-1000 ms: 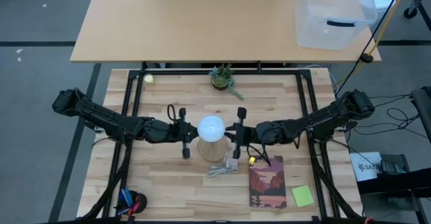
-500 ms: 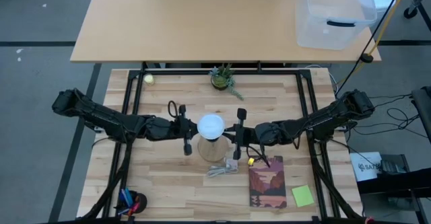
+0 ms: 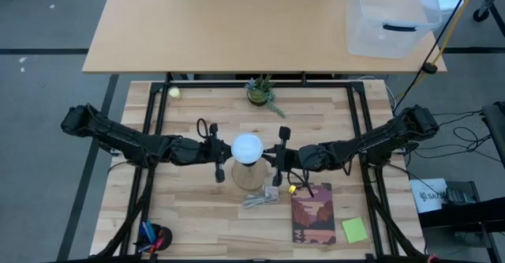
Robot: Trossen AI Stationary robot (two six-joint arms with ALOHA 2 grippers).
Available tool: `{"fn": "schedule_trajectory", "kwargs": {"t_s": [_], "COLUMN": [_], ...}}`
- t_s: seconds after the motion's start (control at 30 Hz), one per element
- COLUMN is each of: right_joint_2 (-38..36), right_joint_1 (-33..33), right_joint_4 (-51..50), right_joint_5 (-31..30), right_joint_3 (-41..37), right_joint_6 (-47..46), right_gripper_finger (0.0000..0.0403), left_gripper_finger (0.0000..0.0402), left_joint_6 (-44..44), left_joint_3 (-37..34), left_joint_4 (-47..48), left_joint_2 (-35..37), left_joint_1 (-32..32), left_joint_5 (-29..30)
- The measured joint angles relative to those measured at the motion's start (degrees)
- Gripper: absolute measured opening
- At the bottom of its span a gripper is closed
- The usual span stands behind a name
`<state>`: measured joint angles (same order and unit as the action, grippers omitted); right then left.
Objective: Screw lightbulb
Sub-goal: Insert the white lightbulb into the silver lamp
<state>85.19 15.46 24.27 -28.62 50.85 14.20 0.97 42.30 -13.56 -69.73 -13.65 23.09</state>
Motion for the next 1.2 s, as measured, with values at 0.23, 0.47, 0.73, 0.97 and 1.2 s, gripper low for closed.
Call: {"fn": "schedule_trajectory", "kwargs": {"t_s": [0.23, 0.47, 0.73, 0.97, 1.2], "right_joint_2": [0.00, 0.00, 0.00, 0.00, 0.00], "right_joint_1": [0.00, 0.00, -0.62, -2.71, -3.08], "right_joint_4": [0.14, 0.28, 1.57, 3.74, 4.82], "right_joint_5": [-0.03, -0.17, -0.17, -0.15, 0.39], "right_joint_3": [0.00, 0.00, 0.00, 0.00, 0.00], "right_joint_6": [0.00, -0.02, -0.39, -0.22, 0.88], "right_gripper_finger": [0.0000, 0.0000, 0.0000, 0.0000, 0.0000], "left_gripper_finger": [0.0000, 0.0000, 0.0000, 0.0000, 0.0000], "left_joint_6": [-0.44, -1.27, -3.02, -5.32, -6.18], "left_joint_3": [0.00, 0.00, 0.00, 0.00, 0.02], "left_joint_4": [1.12, 4.56, 6.01, 0.89, -1.00], "left_joint_2": [0.36, 3.26, 5.09, 2.95, 2.47], "left_joint_1": [-0.02, -0.45, -3.57, -4.37, -3.83], "left_joint_5": [0.11, 4.50, 2.99, -0.69, -1.90]}}
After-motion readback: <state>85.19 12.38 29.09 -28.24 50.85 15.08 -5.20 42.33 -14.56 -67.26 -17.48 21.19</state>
